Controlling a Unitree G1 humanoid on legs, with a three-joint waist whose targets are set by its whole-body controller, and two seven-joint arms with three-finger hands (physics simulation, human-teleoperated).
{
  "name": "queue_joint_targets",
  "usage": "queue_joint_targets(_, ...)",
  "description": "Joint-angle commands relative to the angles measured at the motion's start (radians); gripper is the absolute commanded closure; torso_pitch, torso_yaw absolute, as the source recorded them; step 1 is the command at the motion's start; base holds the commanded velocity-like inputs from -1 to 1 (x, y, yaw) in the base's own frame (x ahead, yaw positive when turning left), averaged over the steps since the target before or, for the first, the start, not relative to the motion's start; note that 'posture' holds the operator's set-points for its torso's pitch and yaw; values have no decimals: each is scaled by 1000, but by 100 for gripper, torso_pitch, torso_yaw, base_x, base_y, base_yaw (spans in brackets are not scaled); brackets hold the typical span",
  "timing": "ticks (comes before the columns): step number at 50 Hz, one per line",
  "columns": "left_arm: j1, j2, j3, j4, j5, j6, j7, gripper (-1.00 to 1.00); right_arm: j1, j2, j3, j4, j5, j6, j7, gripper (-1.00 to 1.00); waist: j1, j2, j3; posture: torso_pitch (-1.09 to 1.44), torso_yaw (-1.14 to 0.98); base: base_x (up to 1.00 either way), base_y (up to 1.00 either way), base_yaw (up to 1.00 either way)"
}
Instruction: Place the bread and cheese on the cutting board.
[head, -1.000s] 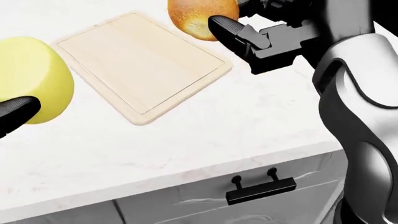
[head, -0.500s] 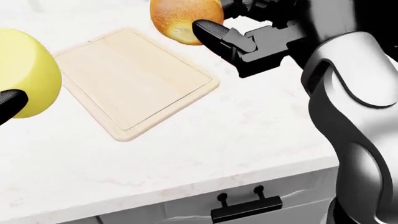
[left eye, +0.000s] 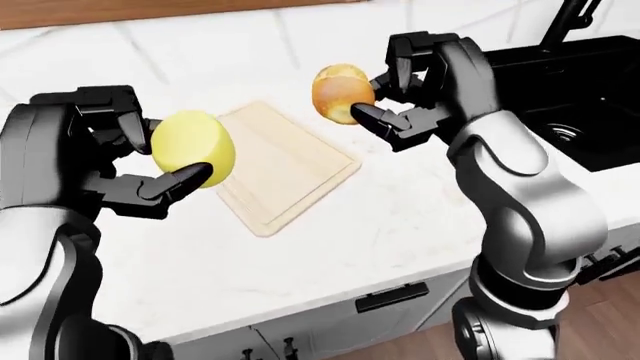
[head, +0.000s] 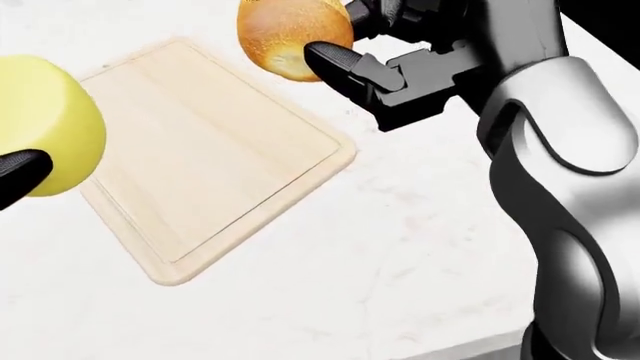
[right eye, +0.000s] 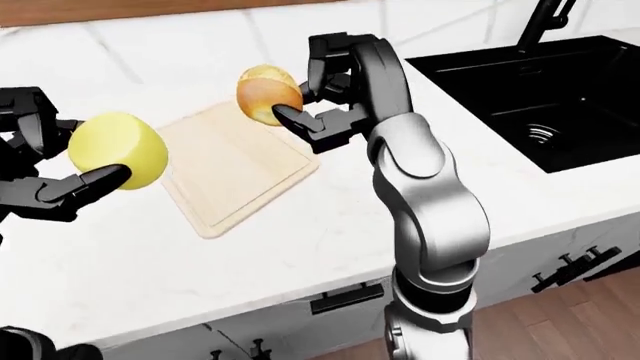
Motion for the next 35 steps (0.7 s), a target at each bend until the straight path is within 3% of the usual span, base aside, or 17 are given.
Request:
queue_joint_targets(1,-29,13,8,-19,2,-41,3,100,-34,-5,-10,-20,-9,-29,0,100,2,5,-33,0,0,0,0,0)
queue_joint_targets(3,-33,14,7,-21,2,-37,3,100,-34,-5,-9,-19,-13,-27,3,100,0,8,-40,0,0,0,0,0)
queue_joint_targets(11,-95,57,40,-20,-12,23,-16,100,-58,11,17,24,-54,11,43,100,-4,10,-28,0,0,0,0,0)
queue_joint_targets(15,-259,153,57,48,-16,126,-33,100,-148,21,41,134,-79,72,65,100,-10,13,-21,0,0,0,0,0)
queue_joint_targets(20,-265,178,97,110,-29,85,-46,100,-263,-2,59,306,-128,126,110,100,-16,26,-15,0,0,0,0,0)
queue_joint_targets(25,-276,206,89,180,-50,64,-37,100,-363,2,69,558,-189,99,163,100,-18,39,-21,0,0,0,0,0)
queue_joint_targets(29,-358,261,75,237,-70,104,-35,100,-397,23,67,733,-233,22,189,100,-20,41,-24,0,0,0,0,0)
queue_joint_targets(30,-408,294,61,285,-74,113,-34,100,-411,25,68,816,-242,-20,198,100,-19,40,-24,0,0,0,0,0)
queue_joint_targets(35,-518,331,0,406,-84,98,-16,100,-463,39,55,972,-276,-88,215,100,-15,39,-25,0,0,0,0,0)
